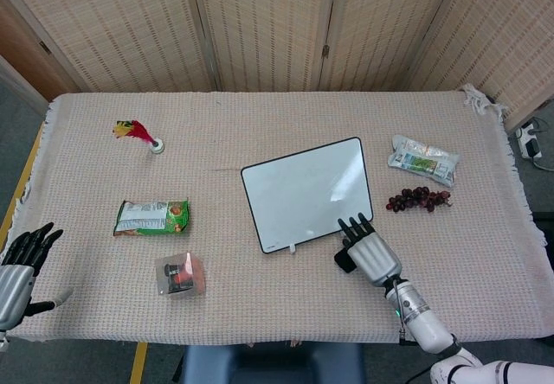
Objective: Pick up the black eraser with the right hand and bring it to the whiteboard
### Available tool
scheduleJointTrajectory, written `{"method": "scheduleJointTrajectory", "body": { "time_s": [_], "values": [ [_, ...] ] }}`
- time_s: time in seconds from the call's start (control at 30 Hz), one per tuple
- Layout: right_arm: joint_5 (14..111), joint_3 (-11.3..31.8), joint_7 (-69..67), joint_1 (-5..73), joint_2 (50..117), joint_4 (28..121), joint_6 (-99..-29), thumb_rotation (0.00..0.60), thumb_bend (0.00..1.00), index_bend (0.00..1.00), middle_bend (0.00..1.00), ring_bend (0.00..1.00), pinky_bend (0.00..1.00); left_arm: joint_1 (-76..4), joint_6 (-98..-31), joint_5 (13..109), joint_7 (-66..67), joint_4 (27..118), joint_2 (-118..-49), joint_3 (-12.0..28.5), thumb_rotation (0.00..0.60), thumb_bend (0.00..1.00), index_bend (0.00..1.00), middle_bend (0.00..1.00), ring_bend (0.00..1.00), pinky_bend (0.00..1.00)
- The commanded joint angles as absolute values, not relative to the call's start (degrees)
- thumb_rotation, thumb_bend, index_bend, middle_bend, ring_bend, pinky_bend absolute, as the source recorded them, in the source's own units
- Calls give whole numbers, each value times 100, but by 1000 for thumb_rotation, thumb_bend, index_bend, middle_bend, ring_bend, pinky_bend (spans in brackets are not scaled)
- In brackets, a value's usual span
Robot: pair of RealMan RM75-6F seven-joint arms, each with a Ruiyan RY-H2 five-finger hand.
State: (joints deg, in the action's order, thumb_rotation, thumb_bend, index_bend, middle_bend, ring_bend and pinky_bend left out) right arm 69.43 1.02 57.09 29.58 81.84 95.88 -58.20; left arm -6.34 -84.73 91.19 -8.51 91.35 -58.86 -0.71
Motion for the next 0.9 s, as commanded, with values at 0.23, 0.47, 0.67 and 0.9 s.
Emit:
{"method": "scheduleJointTrajectory", "body": {
  "time_s": [0.23,0.47,0.67,0.9],
  "values": [
    [6767,16,5857,3057,8427,9348,-5880,600,353,314,0,0,0,-629,-8499,9169,-913,9110,-5878,-87,600,231,0,0,0,0],
    [6729,-33,5777,3102,8575,9163,-5921,600,354,335,0,0,0,-623,-8517,9159,-976,9085,-5884,-76,600,231,0,0,0,0],
    [7007,-71,5536,3093,8748,8897,-6112,600,353,495,0,0,0,-601,-8567,9157,-1046,9074,-5876,-66,600,230,0,0,0,0],
    [7661,-133,4867,2952,8795,8659,-6561,600,354,586,0,26,0,-591,-8575,9152,-1042,9069,-5874,-66,600,231,0,0,0,0]
  ]
}}
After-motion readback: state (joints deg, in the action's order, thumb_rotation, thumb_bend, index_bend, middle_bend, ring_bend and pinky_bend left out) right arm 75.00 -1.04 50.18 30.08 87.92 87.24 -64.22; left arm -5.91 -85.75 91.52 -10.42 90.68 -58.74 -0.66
